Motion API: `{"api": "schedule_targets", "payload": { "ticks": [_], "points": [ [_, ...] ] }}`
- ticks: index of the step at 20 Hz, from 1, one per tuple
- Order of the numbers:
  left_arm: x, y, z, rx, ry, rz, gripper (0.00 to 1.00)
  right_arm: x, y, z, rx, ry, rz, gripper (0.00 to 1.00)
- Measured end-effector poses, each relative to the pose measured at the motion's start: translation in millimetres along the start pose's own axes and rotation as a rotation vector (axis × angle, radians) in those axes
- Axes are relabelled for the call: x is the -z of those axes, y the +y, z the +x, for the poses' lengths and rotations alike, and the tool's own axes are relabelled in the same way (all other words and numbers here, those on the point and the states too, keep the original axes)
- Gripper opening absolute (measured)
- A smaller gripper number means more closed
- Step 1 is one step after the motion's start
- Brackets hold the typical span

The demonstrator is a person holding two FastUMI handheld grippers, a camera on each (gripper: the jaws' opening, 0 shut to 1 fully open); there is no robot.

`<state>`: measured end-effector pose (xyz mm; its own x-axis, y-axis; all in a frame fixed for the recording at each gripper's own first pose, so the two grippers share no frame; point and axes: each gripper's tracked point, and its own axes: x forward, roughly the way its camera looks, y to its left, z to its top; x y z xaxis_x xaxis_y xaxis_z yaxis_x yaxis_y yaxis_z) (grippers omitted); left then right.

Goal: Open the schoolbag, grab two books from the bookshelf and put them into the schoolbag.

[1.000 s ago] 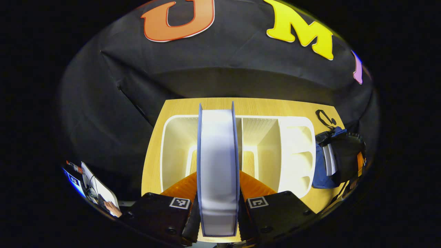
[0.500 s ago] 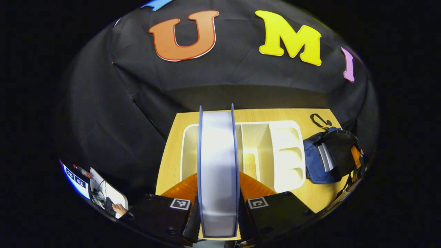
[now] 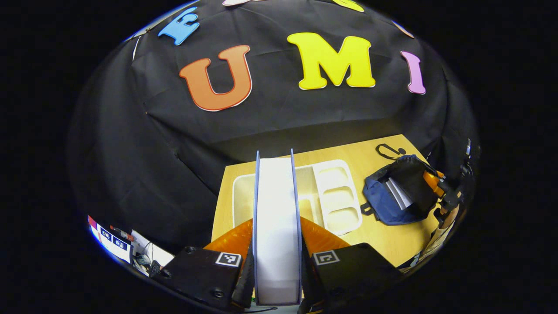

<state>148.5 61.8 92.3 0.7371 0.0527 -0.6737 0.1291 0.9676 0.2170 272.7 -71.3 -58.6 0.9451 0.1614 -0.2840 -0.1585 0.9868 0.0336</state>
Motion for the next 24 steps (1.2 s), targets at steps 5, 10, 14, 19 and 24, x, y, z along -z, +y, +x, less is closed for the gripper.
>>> {"api": "schedule_targets", "payload": {
  "ticks": [5,10,14,19,24],
  "points": [
    [-1,-46,-27,0.052,-0.006,0.048,0.48,2,-2,0,-0.022,0.008,0.004,0.05],
    [-3,-73,-37,0.089,-0.011,0.056,0.48,7,-4,-5,-0.035,0.018,0.017,0.05],
    [-12,-114,-30,0.181,-0.03,0.051,0.46,8,-10,-7,-0.02,0.025,0.013,0.05],
    [-18,-182,-10,0.406,-0.037,-0.011,0.46,6,-14,-5,-0.005,0.042,0.027,0.05],
    [-24,-237,18,0.595,-0.021,-0.09,0.46,6,-15,-8,-0.015,0.061,0.034,0.05]
  ]
}}
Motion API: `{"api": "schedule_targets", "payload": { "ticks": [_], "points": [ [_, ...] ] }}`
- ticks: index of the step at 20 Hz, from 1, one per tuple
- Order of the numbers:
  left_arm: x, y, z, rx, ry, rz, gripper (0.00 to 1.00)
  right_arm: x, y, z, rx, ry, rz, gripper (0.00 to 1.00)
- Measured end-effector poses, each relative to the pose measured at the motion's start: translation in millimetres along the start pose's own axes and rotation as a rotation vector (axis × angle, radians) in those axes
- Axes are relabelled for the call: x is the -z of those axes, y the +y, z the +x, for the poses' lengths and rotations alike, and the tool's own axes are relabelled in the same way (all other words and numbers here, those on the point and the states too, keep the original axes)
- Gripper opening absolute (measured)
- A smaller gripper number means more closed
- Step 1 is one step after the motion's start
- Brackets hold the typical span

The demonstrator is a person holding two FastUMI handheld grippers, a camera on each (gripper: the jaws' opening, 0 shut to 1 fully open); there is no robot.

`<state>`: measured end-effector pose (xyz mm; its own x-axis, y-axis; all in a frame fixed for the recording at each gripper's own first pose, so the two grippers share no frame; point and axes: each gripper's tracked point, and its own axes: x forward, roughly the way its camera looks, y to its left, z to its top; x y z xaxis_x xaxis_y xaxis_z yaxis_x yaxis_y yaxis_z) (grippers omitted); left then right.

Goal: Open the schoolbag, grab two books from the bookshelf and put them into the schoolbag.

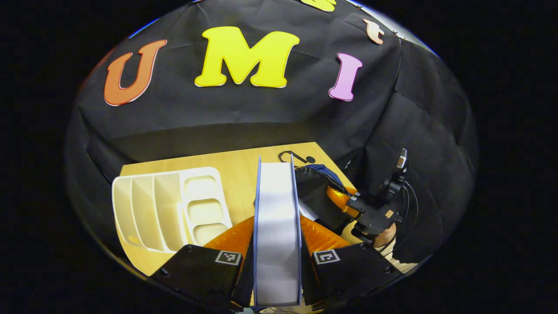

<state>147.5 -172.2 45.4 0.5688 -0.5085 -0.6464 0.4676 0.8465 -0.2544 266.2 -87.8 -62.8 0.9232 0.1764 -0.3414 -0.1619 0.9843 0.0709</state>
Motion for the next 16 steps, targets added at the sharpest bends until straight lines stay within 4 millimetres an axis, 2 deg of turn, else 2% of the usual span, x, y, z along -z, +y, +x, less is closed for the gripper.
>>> {"api": "schedule_targets", "payload": {
  "ticks": [3,8,10,12,13,16],
  "points": [
    [4,-1,37,0.065,-0.004,-0.092,0.46,-5,-3,0,0.003,0.013,0.023,0.05],
    [2,9,89,0.128,-0.064,-0.274,0.46,-28,-12,0,0.026,0.02,0.017,0.05],
    [-2,0,104,0.186,-0.071,-0.352,0.46,-38,-13,-2,0.028,0.015,0.022,0.07],
    [-1,2,113,0.198,-0.082,-0.417,0.5,-51,-10,-5,0.012,0.004,0.026,0.05],
    [0,3,116,0.209,-0.093,-0.452,0.46,-57,-9,-5,0.005,-0.009,0.026,0.05],
    [0,8,129,0.231,-0.145,-0.56,0.46,-72,-3,-7,-0.021,-0.018,0.025,0.05]
  ]
}}
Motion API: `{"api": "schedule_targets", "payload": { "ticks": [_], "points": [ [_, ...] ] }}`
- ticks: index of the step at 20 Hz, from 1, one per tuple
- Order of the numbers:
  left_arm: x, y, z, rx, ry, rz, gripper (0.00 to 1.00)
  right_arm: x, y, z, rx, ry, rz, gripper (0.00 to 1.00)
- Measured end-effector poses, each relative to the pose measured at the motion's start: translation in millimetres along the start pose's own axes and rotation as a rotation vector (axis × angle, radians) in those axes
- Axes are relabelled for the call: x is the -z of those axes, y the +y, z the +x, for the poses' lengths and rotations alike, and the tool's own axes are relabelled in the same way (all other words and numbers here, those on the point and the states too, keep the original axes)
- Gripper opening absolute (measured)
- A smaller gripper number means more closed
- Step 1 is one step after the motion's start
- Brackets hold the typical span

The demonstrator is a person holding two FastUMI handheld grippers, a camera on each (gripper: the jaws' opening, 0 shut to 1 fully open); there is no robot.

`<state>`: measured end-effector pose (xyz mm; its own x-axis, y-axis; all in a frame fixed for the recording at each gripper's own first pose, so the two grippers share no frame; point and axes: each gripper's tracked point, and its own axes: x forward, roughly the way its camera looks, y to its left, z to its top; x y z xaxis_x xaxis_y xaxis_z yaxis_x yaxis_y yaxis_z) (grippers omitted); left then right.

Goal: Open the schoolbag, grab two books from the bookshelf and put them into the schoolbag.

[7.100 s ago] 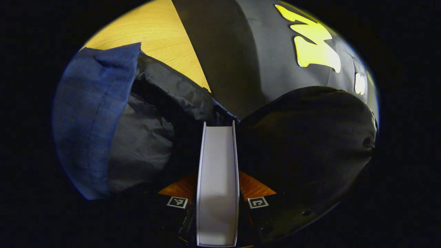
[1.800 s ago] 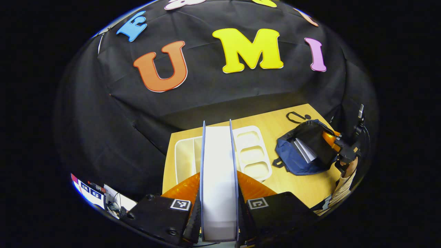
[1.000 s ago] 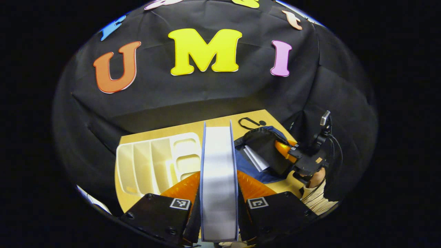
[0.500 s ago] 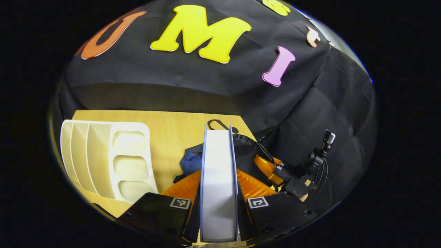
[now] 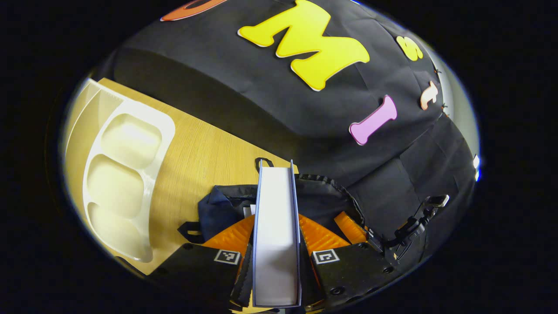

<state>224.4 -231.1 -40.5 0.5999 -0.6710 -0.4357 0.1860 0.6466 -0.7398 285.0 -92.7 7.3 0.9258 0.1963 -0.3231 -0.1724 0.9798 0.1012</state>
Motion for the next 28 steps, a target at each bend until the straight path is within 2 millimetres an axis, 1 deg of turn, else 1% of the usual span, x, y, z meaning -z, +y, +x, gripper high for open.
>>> {"api": "schedule_targets", "payload": {
  "ticks": [1,2,3,5,7,8,11,13,14,15,16,17,18,19,20,21,22,23,24,25,26,27,28],
  "points": [
    [1,2,6,0.005,-0.023,-0.024,0.51,-2,2,-1,-0.009,-0.001,-0.004,0.04],
    [2,3,12,0.007,-0.041,-0.046,0.51,-5,4,-1,-0.01,-0.004,-0.013,0.05],
    [5,2,19,0.011,-0.054,-0.062,0.46,-8,4,-1,-0.008,-0.007,-0.025,0.05],
    [11,1,33,0.014,-0.082,-0.059,0.46,-11,10,-4,-0.022,-0.015,-0.023,0.05],
    [17,-4,52,0.01,-0.103,-0.067,0.46,-11,18,-9,-0.048,-0.02,-0.009,0.05],
    [20,-7,58,0.019,-0.109,-0.07,0.46,-15,20,-12,-0.051,-0.03,-0.014,0.04],
    [21,-11,82,0.055,-0.141,-0.139,0.46,-26,16,-18,-0.012,-0.077,-0.041,0.05],
    [24,-10,105,0.095,-0.151,-0.212,0.46,-30,18,-23,-0.012,-0.1,-0.029,0.05],
    [29,-10,112,0.12,-0.152,-0.242,0.46,-31,19,-24,-0.014,-0.109,-0.029,0.05],
    [33,-11,122,0.145,-0.151,-0.267,0.41,-30,18,-25,-0.017,-0.115,-0.027,0.05],
    [36,-13,130,0.16,-0.153,-0.286,0.46,-29,19,-24,-0.028,-0.113,-0.024,0.05],
    [38,-14,136,0.17,-0.158,-0.292,0.41,-30,19,-22,-0.035,-0.113,-0.019,0.07],
    [39,-15,142,0.177,-0.161,-0.281,0.46,-32,18,-21,-0.032,-0.118,-0.015,0.05],
    [42,-18,147,0.186,-0.162,-0.264,0.46,-34,17,-20,-0.029,-0.126,-0.017,0.07],
    [50,-21,154,0.196,-0.16,-0.253,0.46,-36,20,-21,-0.031,-0.138,-0.017,0.04],
    [58,-20,163,0.188,-0.153,-0.244,0.46,-36,23,-21,-0.032,-0.146,-0.013,0.04],
    [66,-23,172,0.198,-0.142,-0.239,0.46,-34,28,-21,-0.042,-0.149,-0.017,0.04],
    [77,-24,178,0.206,-0.125,-0.231,0.46,-30,35,-21,-0.057,-0.147,-0.022,0.07],
    [83,-25,183,0.214,-0.118,-0.228,0.46,-27,39,-19,-0.07,-0.143,-0.025,0.07],
    [86,-24,184,0.216,-0.132,-0.22,0.41,-25,40,-20,-0.076,-0.143,-0.03,0.05],
    [87,-22,187,0.216,-0.146,-0.204,0.41,-24,40,-21,-0.074,-0.148,-0.028,0.05],
    [88,-20,188,0.217,-0.155,-0.192,0.47,-23,39,-22,-0.073,-0.152,-0.019,0.05],
    [89,-18,190,0.214,-0.159,-0.183,0.47,-21,40,-23,-0.076,-0.155,-0.007,0.05]
  ]
}}
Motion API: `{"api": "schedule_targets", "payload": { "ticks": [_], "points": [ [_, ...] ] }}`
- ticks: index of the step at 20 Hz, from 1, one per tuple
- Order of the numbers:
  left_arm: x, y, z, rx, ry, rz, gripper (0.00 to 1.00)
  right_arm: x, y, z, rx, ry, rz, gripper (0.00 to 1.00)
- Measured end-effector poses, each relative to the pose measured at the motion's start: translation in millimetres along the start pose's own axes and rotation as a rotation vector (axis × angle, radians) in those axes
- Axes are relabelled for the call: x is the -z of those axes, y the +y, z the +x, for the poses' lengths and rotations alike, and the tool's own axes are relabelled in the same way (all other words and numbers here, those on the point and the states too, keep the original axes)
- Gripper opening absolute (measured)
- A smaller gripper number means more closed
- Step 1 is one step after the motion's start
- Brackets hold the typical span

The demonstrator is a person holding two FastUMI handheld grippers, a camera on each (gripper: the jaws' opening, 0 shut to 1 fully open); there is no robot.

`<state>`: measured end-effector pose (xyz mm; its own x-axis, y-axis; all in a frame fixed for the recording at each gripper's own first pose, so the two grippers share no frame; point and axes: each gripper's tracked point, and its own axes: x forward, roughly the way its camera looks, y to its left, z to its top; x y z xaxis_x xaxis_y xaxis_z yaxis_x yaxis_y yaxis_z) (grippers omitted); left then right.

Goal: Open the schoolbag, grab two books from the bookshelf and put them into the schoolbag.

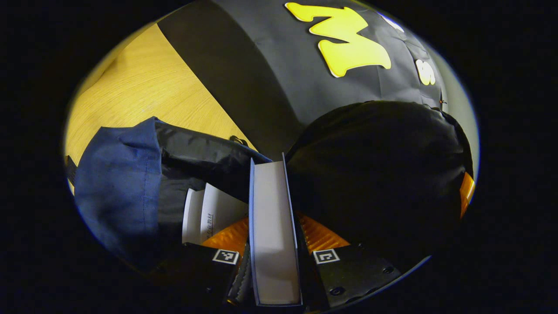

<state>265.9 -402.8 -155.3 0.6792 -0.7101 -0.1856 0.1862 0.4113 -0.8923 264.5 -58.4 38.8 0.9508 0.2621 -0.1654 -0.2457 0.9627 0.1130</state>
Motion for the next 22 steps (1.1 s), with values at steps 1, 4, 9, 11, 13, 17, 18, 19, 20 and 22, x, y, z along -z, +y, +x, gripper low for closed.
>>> {"api": "schedule_targets", "payload": {
  "ticks": [1,4,9,11,13,17,18,19,20,22],
  "points": [
    [0,4,1,0.002,0.001,0.006,0.49,2,0,-1,-0.002,-0.002,0.015,0.05],
    [7,19,1,-0.025,0.044,0.043,0.53,11,1,-5,-0.007,-0.001,0.038,0.05],
    [12,27,-15,-0.119,0.084,0.265,0.72,15,-9,-8,-0.004,-0.011,0.097,0.05],
    [7,29,-17,-0.177,0.092,0.386,0.83,12,-16,-12,0.017,-0.024,0.099,0.04],
    [8,29,-20,-0.197,0.108,0.475,0.92,12,-19,-15,0.025,-0.024,0.106,0.05],
    [1,30,-24,-0.247,0.141,0.509,0.99,13,-27,-17,0.055,-0.021,0.125,0.04],
    [-5,33,-28,-0.268,0.123,0.524,0.99,14,-27,-15,0.06,-0.019,0.132,0.05],
    [-14,33,-32,-0.29,0.097,0.562,0.99,17,-28,-15,0.066,-0.017,0.136,0.04],
    [-25,32,-40,-0.306,0.073,0.596,0.99,18,-27,-13,0.067,-0.016,0.143,0.04],
    [-44,23,-59,-0.3,0.026,0.623,0.99,21,-25,-7,0.072,-0.015,0.165,0.05]
  ]
}}
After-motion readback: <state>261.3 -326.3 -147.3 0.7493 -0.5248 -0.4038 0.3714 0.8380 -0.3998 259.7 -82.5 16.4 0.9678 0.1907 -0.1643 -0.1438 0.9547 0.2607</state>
